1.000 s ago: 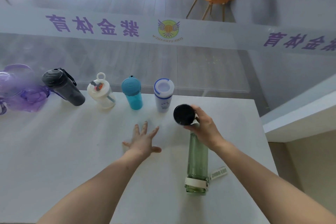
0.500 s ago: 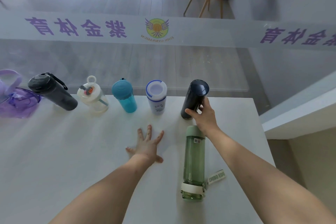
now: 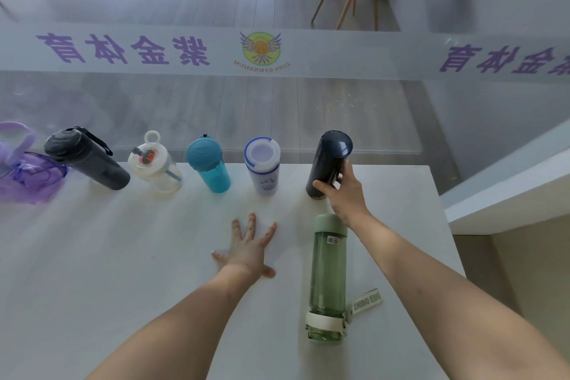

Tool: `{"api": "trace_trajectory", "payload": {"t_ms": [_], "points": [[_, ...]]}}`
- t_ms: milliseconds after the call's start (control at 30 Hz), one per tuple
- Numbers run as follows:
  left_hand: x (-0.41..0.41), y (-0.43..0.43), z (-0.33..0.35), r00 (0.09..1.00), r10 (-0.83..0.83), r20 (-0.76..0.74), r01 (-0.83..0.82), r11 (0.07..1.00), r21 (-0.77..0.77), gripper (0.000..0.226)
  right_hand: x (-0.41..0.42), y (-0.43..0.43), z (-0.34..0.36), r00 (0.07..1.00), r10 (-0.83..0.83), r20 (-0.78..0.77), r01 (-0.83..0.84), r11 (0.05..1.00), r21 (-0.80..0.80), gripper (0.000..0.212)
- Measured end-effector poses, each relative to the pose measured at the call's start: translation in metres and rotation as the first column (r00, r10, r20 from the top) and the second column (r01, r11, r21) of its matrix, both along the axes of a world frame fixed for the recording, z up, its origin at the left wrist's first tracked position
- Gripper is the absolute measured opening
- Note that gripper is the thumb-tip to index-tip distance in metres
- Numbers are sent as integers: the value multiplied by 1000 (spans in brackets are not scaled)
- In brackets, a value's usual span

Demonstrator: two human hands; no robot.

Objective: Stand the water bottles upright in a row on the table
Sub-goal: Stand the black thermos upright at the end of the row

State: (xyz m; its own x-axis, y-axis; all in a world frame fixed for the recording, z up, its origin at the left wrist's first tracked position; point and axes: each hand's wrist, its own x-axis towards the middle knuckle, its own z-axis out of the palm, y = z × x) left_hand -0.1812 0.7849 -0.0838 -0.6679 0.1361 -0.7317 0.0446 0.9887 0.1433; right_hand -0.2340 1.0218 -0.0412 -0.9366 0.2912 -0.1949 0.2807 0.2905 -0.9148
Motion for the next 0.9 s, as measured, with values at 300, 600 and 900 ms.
{"api": "trace_trajectory", "payload": {"t_ms": [300,600,900], "points": [[0,-2,-1,1000,6,-3,-6,1000,11,121,2,1,-1,998,-4,62,5,1000,-5,74],[0,-4,1,1000,-7,-3,7,1000,18,120,79,21,14,881,463,-100,-314,728,610,44],[18,-24,8,993,-117,-16,117,993,11,99,100,-12,21,250,593,765,-729,-405,552,59]]}}
